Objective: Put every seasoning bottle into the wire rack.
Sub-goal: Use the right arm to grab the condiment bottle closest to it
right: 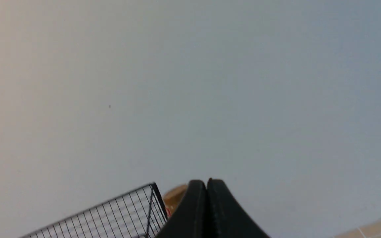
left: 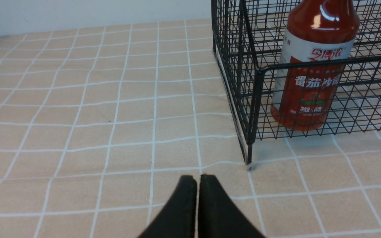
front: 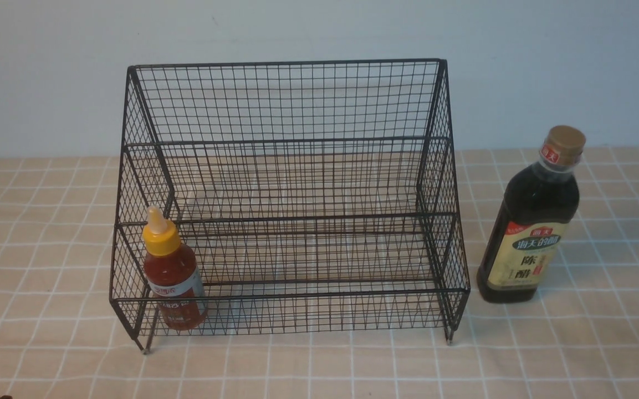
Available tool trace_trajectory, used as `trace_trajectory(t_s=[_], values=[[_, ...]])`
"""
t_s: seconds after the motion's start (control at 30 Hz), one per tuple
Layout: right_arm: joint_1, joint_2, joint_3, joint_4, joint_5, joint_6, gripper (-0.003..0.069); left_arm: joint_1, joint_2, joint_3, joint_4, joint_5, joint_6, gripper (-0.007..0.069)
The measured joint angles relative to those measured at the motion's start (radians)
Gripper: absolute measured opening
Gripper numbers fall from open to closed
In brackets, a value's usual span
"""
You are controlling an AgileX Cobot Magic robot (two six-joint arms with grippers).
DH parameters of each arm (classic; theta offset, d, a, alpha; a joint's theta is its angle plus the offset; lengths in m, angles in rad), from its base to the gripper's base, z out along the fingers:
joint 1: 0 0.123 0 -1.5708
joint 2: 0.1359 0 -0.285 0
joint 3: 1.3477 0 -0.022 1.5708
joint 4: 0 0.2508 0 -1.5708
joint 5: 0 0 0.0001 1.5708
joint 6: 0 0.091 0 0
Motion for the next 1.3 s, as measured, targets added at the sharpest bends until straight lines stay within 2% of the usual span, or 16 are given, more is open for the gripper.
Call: trace_trajectory(t_s=[0.07,0.13,0.23,0.37,0.43,0.47,0.5,0.6,0.7,0.77,0.93,1.07,1.13,1.17,1.2,1.3], values=[[0.000,0.000,-0.005,0.013,-0.047,0.052,-0.0014,0.000,0.000,0.000,0.000,0.000,0.000,-0.0007],[0.000,0.000,-0.053,0.014,0.002,0.106,-0.0014,0.000,0.000,0.000,0.000,0.000,0.000,-0.0007],[0.000,0.065,-0.277,-0.044,0.228,0.150,-0.0014,0.000,0.000,0.000,0.000,0.000,0.000,-0.0007],[0.000,0.230,-0.504,-0.089,0.523,0.136,-0.0014,0.000,0.000,0.000,0.000,0.000,0.000,-0.0007],[0.000,0.357,-0.641,-0.086,0.718,0.057,-0.0014,0.000,0.000,0.000,0.000,0.000,0.000,-0.0007],[0.000,0.463,-0.747,-0.062,0.895,-0.036,-0.0014,0.000,0.000,0.000,0.000,0.000,0.000,-0.0007],[0.000,0.527,-0.807,-0.048,0.961,-0.080,-0.0014,0.000,0.000,0.000,0.000,0.000,0.000,-0.0007],[0.000,0.779,-1.031,0.065,1.317,-0.309,-0.0014,0.000,0.000,0.000,0.000,0.000,0.000,-0.0007],[0.000,0.955,-1.182,0.136,1.444,-0.409,-0.0014,0.000,0.000,0.000,0.000,0.000,0.000,-0.0007],[0.000,1.106,-1.310,0.174,1.461,-0.448,-0.0014,0.000,0.000,0.000,-0.001,0.000,0.000,-0.0007],[0.000,1.283,-1.451,0.228,1.464,-0.499,0.0012,0.000,0.000,0.000,-0.001,0.000,0.000,-0.0007],[0.022,1.367,-1.504,0.252,1.466,-0.527,0.0093,0.000,0.000,0.000,-0.001,0.000,0.000,-0.0007],[0.062,1.402,-1.509,0.239,1.469,-0.539,0.0179,0.000,0.000,0.000,-0.001,0.000,0.000,-0.0007],[0.066,1.408,-1.509,0.237,1.469,-0.539,0.0188,0.000,0.000,0.000,-0.001,0.000,0.000,-0.0007],[0.097,1.426,-1.509,0.213,1.469,-0.542,0.0261,0.000,0.000,0.000,-0.001,0.000,0.000,-0.0007],[0.153,1.456,-1.509,0.138,1.458,-0.539,0.0401,0.000,0.000,0.000,-0.001,0.000,0.000,-0.0007]])
